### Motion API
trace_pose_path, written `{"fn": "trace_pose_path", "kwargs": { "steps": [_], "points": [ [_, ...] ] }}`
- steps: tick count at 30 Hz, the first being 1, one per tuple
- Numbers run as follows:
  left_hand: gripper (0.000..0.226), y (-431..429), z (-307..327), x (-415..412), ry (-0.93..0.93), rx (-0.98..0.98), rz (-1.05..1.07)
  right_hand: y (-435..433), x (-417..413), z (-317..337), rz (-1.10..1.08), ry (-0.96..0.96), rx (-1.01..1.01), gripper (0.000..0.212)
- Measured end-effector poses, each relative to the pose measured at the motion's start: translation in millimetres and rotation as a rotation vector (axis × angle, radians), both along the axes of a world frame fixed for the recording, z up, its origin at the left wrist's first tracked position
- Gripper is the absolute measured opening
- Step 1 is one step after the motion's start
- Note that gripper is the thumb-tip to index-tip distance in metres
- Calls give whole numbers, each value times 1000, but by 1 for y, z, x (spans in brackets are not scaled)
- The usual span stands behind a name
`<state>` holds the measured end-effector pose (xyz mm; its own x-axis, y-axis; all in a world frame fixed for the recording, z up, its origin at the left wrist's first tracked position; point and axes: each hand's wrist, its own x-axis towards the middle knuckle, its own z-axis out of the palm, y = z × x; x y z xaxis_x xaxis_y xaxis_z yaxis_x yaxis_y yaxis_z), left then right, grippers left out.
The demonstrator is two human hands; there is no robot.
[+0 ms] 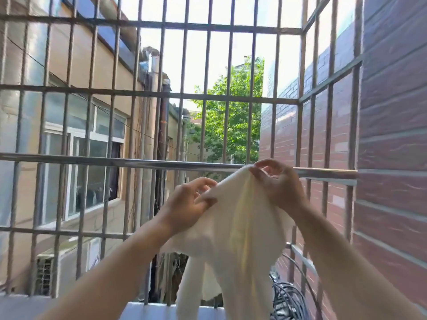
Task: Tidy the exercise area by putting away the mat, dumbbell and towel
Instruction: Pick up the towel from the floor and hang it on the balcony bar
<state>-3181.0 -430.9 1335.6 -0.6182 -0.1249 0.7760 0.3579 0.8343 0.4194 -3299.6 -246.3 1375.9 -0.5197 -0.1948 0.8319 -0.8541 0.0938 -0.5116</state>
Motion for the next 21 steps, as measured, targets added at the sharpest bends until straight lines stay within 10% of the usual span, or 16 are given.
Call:
{"fn": "trace_pose_path", "kwargs": {
  "steps": [21],
  "points": [
    [17, -22, 121, -76, 243, 256, -117, -16, -43, 92, -104, 20, 32, 8]
  ]
}}
